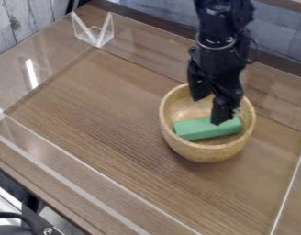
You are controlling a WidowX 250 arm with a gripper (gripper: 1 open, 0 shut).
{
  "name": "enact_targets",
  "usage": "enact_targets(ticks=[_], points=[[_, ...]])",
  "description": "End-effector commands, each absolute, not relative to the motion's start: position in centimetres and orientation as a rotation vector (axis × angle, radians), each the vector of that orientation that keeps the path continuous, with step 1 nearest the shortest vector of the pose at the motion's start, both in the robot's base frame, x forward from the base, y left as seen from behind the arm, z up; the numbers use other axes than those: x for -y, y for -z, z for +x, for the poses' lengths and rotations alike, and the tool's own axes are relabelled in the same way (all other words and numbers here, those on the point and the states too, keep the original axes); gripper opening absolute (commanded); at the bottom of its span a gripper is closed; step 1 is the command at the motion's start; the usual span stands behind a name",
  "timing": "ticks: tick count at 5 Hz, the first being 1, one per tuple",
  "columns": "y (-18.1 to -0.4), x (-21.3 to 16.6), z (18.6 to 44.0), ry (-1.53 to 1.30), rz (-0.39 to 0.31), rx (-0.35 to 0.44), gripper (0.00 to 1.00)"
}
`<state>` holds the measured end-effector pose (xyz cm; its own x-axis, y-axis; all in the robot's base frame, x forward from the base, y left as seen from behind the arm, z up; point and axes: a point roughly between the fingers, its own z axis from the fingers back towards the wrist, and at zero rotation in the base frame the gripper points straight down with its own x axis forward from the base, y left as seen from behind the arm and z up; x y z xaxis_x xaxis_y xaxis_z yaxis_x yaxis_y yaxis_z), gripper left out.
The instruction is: Move green object from inside the wooden bowl to the table next to it
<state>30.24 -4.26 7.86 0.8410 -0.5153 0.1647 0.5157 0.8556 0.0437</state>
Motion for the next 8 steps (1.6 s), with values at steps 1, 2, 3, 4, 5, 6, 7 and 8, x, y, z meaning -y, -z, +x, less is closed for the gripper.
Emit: enact_targets(ticks=[1,2,3,4,5,6,7,8], points=[[-10.4,4.4,31.6,0.602,0.009,0.261,1.00],[-10.4,4.5,32.1,0.645,0.009,0.270,1.00],[-9.7,4.6,31.9,0.577,0.015,0.264,1.00],[-8.8,4.7,31.5,0.528,0.016,0.251,1.00],[-7.9,5.8,31.3,0.501,0.017,0.246,1.00],[-7.3,5.6,31.0,0.447,0.016,0.243,1.00],[-6.1,4.9,30.5,0.456,0.007,0.240,1.00],[-4.9,4.4,30.0,0.469,-0.006,0.240,1.00]])
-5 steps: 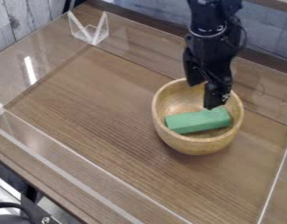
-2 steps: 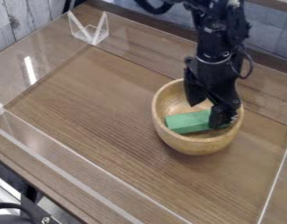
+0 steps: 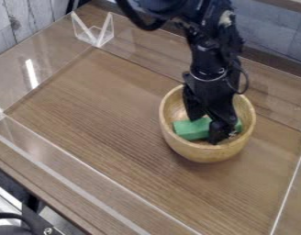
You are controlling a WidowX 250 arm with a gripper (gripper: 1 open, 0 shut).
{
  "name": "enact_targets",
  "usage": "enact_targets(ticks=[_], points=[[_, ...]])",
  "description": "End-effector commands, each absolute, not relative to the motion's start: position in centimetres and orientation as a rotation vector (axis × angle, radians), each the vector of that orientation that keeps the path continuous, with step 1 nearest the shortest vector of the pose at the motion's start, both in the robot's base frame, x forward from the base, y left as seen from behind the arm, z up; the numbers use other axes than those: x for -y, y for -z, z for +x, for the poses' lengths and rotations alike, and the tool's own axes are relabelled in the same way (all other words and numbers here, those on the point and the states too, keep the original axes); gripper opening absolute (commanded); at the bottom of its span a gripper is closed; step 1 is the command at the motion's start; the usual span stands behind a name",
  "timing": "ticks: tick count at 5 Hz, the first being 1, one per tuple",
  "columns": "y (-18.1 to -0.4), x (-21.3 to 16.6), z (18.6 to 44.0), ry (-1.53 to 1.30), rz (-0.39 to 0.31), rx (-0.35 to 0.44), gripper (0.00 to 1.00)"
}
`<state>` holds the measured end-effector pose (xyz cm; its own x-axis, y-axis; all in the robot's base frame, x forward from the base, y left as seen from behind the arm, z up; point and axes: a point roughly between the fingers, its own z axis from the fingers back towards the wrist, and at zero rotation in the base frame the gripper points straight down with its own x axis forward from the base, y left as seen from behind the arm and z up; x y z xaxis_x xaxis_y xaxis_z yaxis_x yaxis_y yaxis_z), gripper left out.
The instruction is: Move green object from inside the wooden bowl to the table next to it
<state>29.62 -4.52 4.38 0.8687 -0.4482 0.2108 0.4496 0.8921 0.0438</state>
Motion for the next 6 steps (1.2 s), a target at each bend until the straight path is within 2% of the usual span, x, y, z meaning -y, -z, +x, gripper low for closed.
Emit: enact_targets(ticks=[1,3,4,5,6], points=[[-5.2,3.8,30.2,0.457,-0.013,0.235,1.00],[-5.8,3.1,30.7,0.440,-0.020,0.221,1.00],[-5.2,3.6,31.2,0.398,-0.018,0.216,1.00],[-4.7,4.2,31.6,0.360,-0.015,0.214,0.00],[-4.6,4.8,31.1,0.356,-0.019,0.217,0.00]])
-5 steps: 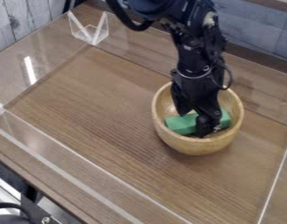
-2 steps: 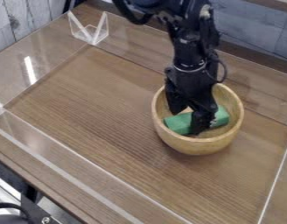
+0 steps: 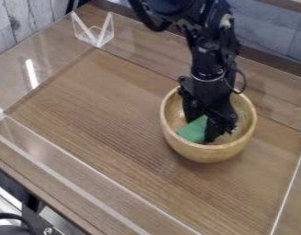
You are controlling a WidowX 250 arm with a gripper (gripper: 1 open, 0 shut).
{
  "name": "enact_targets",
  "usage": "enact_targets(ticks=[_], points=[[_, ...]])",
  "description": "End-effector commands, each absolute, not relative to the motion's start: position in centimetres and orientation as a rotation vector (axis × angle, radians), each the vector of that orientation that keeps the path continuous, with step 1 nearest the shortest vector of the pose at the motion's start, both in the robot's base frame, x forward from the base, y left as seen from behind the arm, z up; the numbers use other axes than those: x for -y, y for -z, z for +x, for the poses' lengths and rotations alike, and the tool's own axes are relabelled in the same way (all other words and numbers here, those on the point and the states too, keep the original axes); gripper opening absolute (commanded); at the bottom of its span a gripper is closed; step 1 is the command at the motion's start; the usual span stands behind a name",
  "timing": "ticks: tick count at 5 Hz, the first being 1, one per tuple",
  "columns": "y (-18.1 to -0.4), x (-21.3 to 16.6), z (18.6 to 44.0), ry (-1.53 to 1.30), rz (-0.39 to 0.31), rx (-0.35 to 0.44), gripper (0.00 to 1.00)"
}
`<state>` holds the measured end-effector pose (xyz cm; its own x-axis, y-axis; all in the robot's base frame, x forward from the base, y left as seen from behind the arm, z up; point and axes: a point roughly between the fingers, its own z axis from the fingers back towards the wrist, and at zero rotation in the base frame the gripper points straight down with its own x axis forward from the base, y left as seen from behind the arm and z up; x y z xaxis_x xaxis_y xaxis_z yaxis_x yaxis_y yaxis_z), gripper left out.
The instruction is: Move green object from inside the wooden bowl to the table next to it
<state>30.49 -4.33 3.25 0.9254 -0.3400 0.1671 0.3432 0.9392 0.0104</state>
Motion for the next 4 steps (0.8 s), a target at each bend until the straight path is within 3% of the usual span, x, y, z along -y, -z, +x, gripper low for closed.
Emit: enact_targets(ticks=[1,3,4], points=[[-4.5,5.3,30.6,0.356,-0.026,0.226,0.00],[-2.5,6.6,30.2,0.306,-0.037,0.242,0.00],[-2.3,7.0,30.2,0.281,-0.046,0.241,0.00]])
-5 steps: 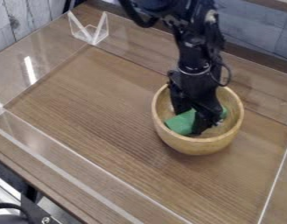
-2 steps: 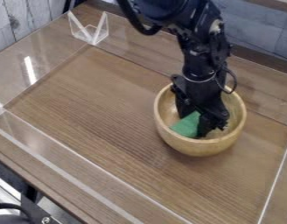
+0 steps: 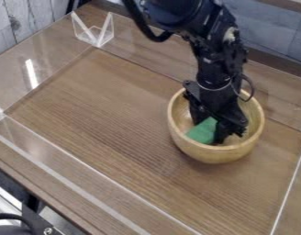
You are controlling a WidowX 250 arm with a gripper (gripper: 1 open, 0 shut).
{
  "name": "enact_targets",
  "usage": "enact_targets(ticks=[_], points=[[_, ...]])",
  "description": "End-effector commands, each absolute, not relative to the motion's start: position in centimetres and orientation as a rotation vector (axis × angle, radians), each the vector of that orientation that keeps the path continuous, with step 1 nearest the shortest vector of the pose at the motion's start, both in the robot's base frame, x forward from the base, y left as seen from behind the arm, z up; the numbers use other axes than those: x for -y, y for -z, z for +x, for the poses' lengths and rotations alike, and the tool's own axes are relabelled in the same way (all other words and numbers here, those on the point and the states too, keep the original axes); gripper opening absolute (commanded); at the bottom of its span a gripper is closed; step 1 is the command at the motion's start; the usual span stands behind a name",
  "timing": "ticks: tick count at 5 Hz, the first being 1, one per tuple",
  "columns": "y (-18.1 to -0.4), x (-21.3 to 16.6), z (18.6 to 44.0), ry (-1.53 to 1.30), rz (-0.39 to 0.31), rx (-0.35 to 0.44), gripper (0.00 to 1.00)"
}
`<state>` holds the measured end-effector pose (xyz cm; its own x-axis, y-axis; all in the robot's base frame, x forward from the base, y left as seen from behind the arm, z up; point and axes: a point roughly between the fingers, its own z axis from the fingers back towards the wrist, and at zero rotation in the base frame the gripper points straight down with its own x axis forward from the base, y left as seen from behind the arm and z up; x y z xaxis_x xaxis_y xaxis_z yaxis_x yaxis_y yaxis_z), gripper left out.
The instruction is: Move green object from inside the wooden bowl to the table next to it
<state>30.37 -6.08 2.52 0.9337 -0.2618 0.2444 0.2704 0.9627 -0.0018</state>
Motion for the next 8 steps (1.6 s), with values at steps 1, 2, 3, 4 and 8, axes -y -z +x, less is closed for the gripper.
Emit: enact_targets(ticks=[1,2,3,4,8], points=[[-2.1,7.3,30.2,0.262,-0.051,0.232,0.00],[-1.8,7.0,30.2,0.320,-0.061,0.221,0.00],[-1.5,6.5,30.2,0.375,-0.069,0.206,0.00],[-1.6,6.0,29.7,0.409,-0.074,0.188,0.00],[-3.9,6.0,28.5,0.401,-0.090,0.141,0.00]])
